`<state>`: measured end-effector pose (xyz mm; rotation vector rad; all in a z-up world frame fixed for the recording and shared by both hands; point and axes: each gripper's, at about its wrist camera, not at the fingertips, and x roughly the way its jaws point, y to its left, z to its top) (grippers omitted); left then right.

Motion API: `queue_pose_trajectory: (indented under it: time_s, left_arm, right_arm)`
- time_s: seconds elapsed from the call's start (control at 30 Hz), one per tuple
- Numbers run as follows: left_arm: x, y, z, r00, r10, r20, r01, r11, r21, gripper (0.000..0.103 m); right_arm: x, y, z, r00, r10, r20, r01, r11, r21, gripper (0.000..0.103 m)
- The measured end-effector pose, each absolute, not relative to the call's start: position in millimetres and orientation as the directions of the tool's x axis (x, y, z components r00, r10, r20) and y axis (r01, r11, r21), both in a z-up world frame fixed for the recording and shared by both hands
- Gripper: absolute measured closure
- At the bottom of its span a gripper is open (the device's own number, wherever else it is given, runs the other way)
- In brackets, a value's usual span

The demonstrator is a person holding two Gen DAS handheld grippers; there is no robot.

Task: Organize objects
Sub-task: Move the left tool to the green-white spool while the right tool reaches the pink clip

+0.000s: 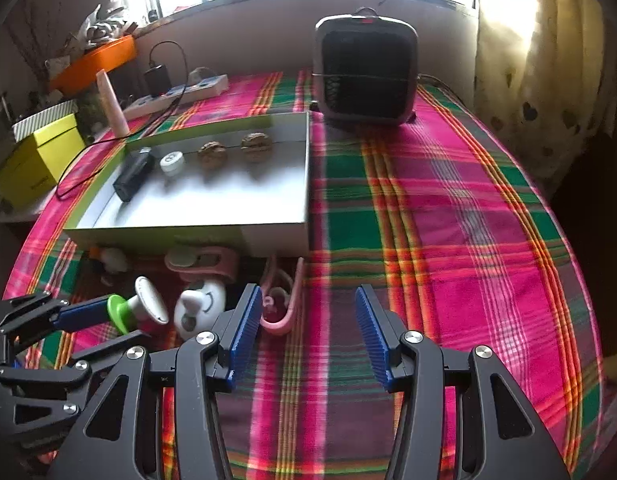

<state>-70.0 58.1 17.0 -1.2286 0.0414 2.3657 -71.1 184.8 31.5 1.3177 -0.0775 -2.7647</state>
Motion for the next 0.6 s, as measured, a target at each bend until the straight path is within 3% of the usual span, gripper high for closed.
queue_pose_trajectory:
  time_s: [0.6]
  left_arm:
    - [-82.7,59.0,15.4,-0.514,0.359,-0.779,-0.405,-0.902,-0.148,0.06]
  right_arm:
    - [-79.8,177.0,15.4,-0.61,-0.04,-0.791,0.059,-0.998,0.005,0.053]
